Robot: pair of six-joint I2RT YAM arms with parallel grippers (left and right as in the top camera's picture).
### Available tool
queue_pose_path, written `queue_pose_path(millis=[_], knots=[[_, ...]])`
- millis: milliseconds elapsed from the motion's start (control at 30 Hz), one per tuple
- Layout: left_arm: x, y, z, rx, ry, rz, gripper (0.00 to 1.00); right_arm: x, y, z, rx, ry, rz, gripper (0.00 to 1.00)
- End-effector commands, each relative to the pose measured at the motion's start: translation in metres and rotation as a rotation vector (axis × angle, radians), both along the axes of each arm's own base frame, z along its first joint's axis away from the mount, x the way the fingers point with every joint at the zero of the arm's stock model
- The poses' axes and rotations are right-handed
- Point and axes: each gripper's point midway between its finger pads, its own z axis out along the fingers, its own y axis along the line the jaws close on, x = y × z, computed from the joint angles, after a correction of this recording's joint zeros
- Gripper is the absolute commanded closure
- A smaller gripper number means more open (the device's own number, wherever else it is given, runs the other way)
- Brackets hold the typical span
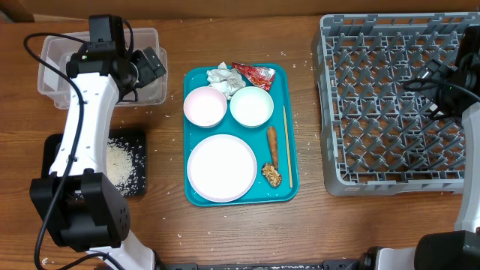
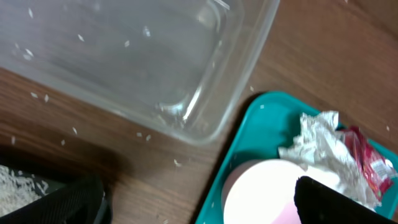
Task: Sort waste into correct bins and load items into the dishwasher
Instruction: 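Place the white cup upside down in the rack's back corner, then move the left gripper over the brown carrot piece on the tray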
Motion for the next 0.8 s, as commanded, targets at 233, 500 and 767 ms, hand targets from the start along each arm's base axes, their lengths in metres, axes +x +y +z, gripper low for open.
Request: queue_pose_path(millis=[233, 500, 767], knots=[[-0.075, -0.116, 0.006, -0.428, 0.245, -0.326, 0.0, 0.002, -0.002, 0.009, -0.012, -0.025, -0.007, 0.0], [-0.111, -0.222, -0.003, -0.275, 0.294, -0.56, 0.0, 0.002, -0.002, 0.009, -0.012, -0.025, -0.007, 0.0], [-0.139, -0.315, -0.008, -0.002, 0.133, -0.751, 0.0, 0.002, -0.002, 0.009, -0.012, -0.025, -0.007, 0.0]])
